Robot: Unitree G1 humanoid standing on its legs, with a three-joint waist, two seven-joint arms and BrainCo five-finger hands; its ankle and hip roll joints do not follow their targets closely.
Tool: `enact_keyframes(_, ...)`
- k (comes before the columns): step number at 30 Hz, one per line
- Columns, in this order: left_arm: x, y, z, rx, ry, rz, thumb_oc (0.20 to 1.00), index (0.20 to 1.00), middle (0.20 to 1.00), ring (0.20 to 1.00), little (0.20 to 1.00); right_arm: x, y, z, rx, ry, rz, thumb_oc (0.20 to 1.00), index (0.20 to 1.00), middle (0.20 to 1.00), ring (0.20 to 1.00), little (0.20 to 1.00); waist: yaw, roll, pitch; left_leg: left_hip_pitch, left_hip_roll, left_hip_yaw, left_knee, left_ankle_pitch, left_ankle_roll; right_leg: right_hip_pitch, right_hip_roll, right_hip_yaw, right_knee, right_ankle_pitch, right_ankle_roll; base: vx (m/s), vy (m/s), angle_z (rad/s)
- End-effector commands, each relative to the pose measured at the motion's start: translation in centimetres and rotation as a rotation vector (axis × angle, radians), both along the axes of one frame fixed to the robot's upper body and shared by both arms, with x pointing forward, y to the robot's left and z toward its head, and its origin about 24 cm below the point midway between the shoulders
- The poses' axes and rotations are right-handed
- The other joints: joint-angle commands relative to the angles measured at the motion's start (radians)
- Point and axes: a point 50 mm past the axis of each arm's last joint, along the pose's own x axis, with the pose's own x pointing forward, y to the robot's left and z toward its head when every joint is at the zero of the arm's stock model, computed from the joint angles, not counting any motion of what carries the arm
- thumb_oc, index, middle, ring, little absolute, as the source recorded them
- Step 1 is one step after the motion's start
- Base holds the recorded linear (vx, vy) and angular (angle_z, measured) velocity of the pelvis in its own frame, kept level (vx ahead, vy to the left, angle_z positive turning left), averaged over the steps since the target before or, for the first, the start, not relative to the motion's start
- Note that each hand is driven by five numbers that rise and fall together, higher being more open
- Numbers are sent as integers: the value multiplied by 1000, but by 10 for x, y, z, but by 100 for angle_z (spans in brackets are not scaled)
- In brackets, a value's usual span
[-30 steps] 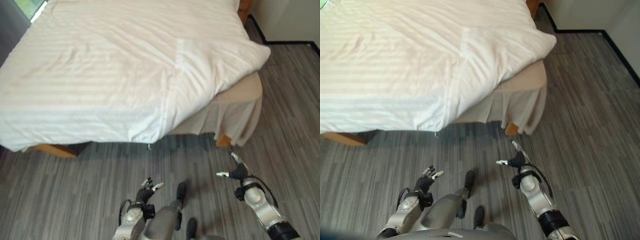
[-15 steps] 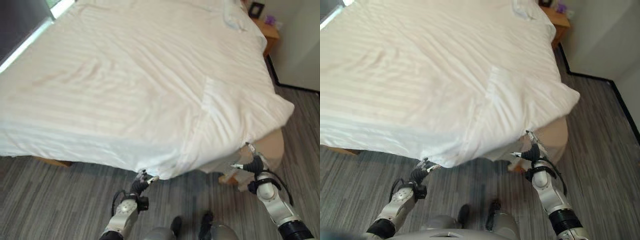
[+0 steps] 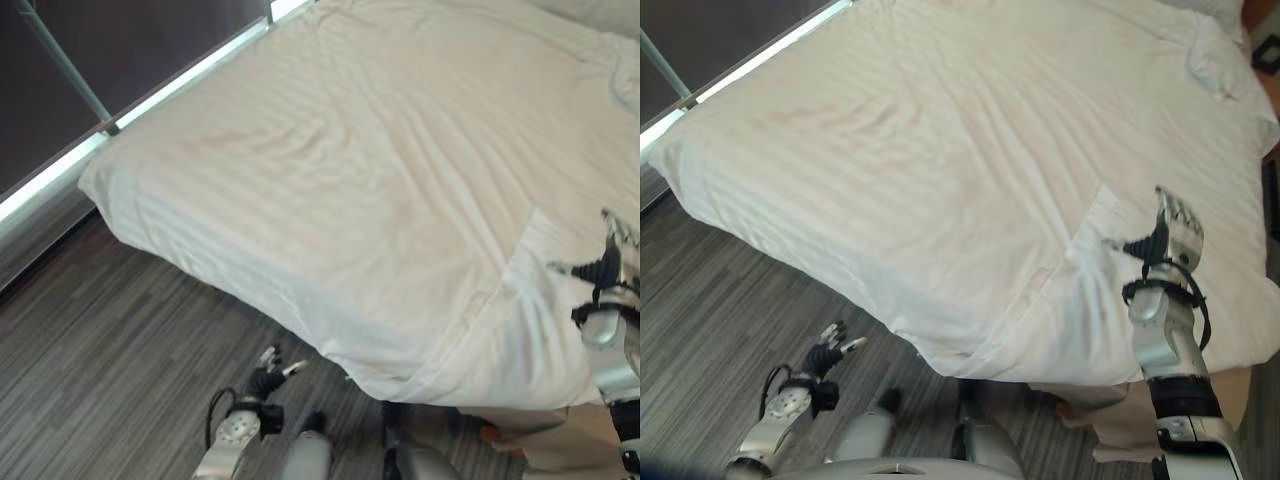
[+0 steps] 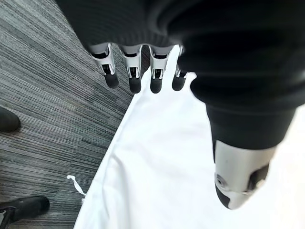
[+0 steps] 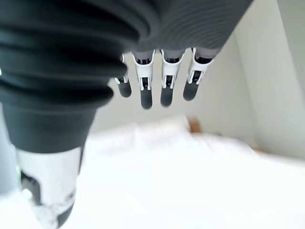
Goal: Making the bed.
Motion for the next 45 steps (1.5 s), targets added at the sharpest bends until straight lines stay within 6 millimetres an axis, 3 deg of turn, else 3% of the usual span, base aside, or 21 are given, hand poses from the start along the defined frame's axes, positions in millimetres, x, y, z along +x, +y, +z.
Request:
enact_keyframes(1,12,-39,9,-60,-91,-110,1000,1000,1000,1000,1000,-17,-19,14,-141,-44,-92,1000,1000,1000,1000,1000,-15,122,-83,131,107,-36,-214,73,-24,123,-40,-30,16,-138,109,95,-108,-3)
enact_keyframes(6,41,-65,46,-80,-275,-237,1000,1000,1000,1000,1000,-21,2,-1,-108,-28,-29,1000,1000,1000,1000,1000,-42,149,-93,122,118,-47,-214,85,-41,139,-22,-31,16,-168,95,75,-112,2)
enact_keyframes(7,59,-82,72,-78,-398,-310,1000,1000,1000,1000,1000,-20,8,-6,-112,-18,-2,1000,1000,1000,1000,1000,-58,158,-95,119,123,-44,-214,91,-49,140,-15,-28,16,-179,92,71,-162,-12)
enact_keyframes(10,84,-115,111,-76,-577,-420,1000,1000,1000,1000,1000,-16,18,-14,-107,2,45,1000,1000,1000,1000,1000,-86,170,-97,115,133,-33,-214,95,-61,138,-2,-23,16,-191,86,47,-139,-20)
enact_keyframes(13,102,-142,142,-106,-701,-461,1000,1000,1000,1000,1000,-7,26,-16,-116,13,76,1000,1000,1000,1000,1000,-109,178,-89,120,160,-20,-214,98,-74,133,24,0,16,-196,75,41,-157,-26)
enact_keyframes(14,103,-142,143,-106,-702,-460,1000,1000,1000,1000,1000,-7,26,-16,-116,12,76,1000,1000,1000,1000,1000,-107,179,-88,122,161,-18,-214,97,-74,133,25,2,16,-195,74,60,-203,-45)
enact_keyframes(15,108,-153,155,-123,-750,-468,1000,1000,1000,1000,1000,-4,32,-19,-92,11,103,1000,1000,1000,1000,1000,-120,180,-87,129,197,-9,-214,113,-90,134,53,19,16,-213,63,55,-239,-53)
enact_keyframes(16,113,-162,162,-129,-768,-454,1000,1000,1000,1000,1000,-1,41,-18,-76,-8,139,1000,1000,1000,1000,1000,-127,180,-74,137,239,0,-214,189,-98,143,77,34,16,-224,56,49,-241,-50)
enact_keyframes(18,114,-162,163,-129,-771,-452,1000,1000,1000,1000,1000,0,41,-17,-77,-11,139,1000,1000,1000,1000,1000,-123,181,-66,143,241,5,-214,189,-99,147,79,39,16,-222,55,-7,-81,-56)
enact_keyframes(19,117,-163,164,-136,-776,-422,1000,1000,1000,1000,1000,3,46,-16,-68,-20,163,1000,1000,1000,1000,1000,-124,172,-49,138,251,9,-188,241,-103,153,82,51,16,-214,57,-108,-59,-68)
enact_keyframes(20,119,-165,165,-141,-775,-407,1000,1000,1000,1000,1000,8,53,-16,-54,-16,189,1000,1000,1000,1000,1000,-126,148,-18,111,229,17,-111,264,-88,155,71,68,16,-205,68,-108,-57,-54)
enact_keyframes(21,119,-165,165,-141,-775,-407,1000,1000,1000,1000,1000,8,53,-16,-54,-16,190,1000,1000,1000,1000,1000,-125,147,-18,110,227,19,-108,262,-87,155,70,69,16,-205,69,-124,-53,-79)
enact_keyframes(22,118,-162,159,-138,-757,-378,1000,1000,1000,1000,1000,11,68,-23,-16,6,243,1000,1000,1000,1000,1000,-112,116,-7,82,104,-33,-40,153,-18,134,63,130,16,-171,78,-48,-42,-100)
enact_keyframes(23,114,-156,149,-131,-724,-375,1000,1000,1000,1000,1000,14,72,-28,-7,42,272,1000,1000,1000,1000,1000,-102,116,-9,99,-8,-50,-90,36,30,103,70,164,16,-138,85,-38,-41,-118)
enact_keyframes(27,115,-154,142,-152,-695,-344,1000,1000,1000,1000,1000,11,79,-33,39,63,320,1000,1000,1000,1000,1000,-84,148,-22,153,16,3,-177,51,57,79,104,204,16,-137,74,50,105,-156)
enact_keyframes(32,124,-150,143,-87,-698,-313,1000,1000,1000,1000,1000,-7,76,-69,181,230,388,1000,1000,1000,1000,1000,-131,155,-13,151,0,22,-214,68,67,20,91,164,62,-87,116,-44,51,-16)
enact_keyframes(34,124,-142,138,-4,-691,-319,1000,1000,1000,1000,1000,-23,69,-98,192,393,404,1000,1000,1000,1000,1000,-111,174,25,142,31,78,-214,76,61,4,31,-1,138,-127,120,-156,-74,-53)
enact_keyframes(36,121,-134,130,43,-668,-321,1000,1000,1000,1000,1000,-31,61,-110,147,476,378,1000,1000,1000,1000,1000,-103,190,41,147,51,98,-214,79,56,16,-20,-39,170,-137,107,-66,-81,-89)
enact_keyframes(38,117,-126,120,83,-632,-322,1000,1000,1000,1000,1000,-37,45,-113,133,491,316,1000,1000,1000,1000,1000,-92,185,36,151,46,105,-214,72,58,67,-42,3,128,-145,103,14,-92,-28)
enact_keyframes(40,113,-114,111,84,-604,-258,1000,1000,1000,1000,1000,-37,41,-112,126,483,284,1000,1000,1000,1000,1000,-70,178,9,149,41,122,-214,69,41,102,-72,-19,51,-112,123,104,-99,-18)
enact_keyframes(45,98,-94,94,49,-542,-155,1000,1000,1000,1000,1000,-18,37,-82,-10,321,203,1000,1000,1000,1000,1000,-35,191,-24,115,67,130,-214,96,19,125,-52,-31,16,-147,121,51,-115,-11)
